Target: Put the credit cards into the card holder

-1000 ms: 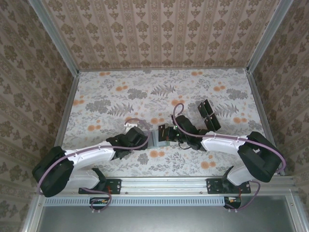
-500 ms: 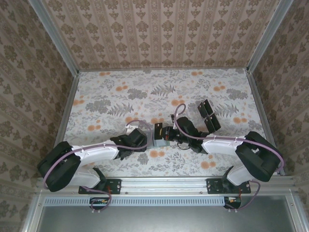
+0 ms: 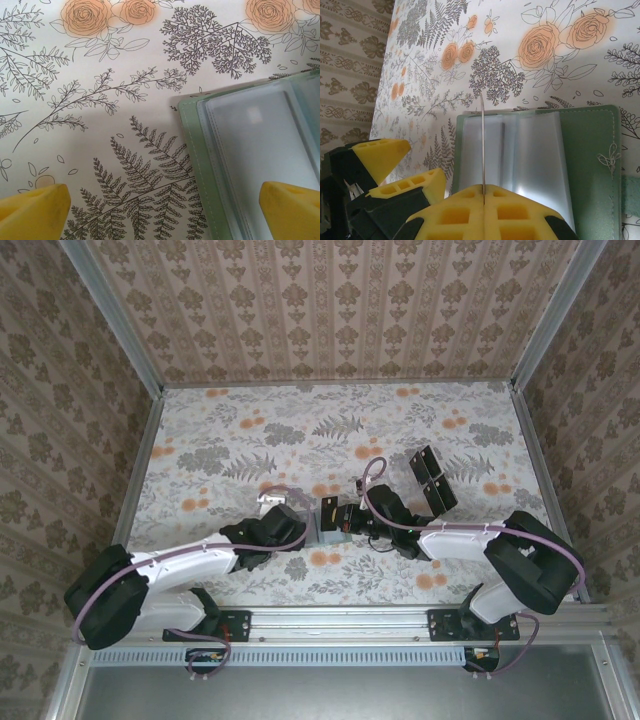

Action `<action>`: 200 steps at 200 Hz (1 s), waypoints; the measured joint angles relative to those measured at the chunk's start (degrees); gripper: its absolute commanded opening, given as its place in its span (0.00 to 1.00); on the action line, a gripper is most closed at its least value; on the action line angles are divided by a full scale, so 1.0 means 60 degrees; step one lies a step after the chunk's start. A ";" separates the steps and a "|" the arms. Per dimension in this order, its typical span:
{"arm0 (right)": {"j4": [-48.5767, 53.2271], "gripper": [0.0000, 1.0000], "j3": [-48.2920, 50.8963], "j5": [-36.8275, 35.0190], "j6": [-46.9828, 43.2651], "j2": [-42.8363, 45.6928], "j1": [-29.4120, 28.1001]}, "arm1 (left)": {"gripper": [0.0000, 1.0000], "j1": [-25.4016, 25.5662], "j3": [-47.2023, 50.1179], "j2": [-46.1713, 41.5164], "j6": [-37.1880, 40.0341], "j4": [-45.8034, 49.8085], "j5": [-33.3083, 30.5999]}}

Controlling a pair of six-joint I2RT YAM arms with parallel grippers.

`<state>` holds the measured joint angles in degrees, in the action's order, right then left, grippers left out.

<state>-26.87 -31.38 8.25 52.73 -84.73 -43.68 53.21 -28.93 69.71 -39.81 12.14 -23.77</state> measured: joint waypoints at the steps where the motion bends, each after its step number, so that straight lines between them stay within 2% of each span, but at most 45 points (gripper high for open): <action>1: 0.0000 0.00 0.0000 0.0000 0.0000 0.0000 0.0000 | 1.00 0.0004 0.0000 0.0004 0.0000 -0.0004 -0.0004; 125: -0.0568 0.00 0.0189 0.0142 0.0047 -0.0328 0.0000 | 1.00 0.0084 0.0000 0.1056 -0.0153 -0.0390 0.0062; 200: -0.1351 0.00 0.0335 0.0211 0.0080 -0.0907 0.0000 | 1.00 0.0127 0.0011 0.1075 -0.0441 -0.0386 -0.0015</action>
<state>-34.98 -29.36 9.52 53.21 -90.17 -43.68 53.98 -28.86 76.16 -42.46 9.82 -23.86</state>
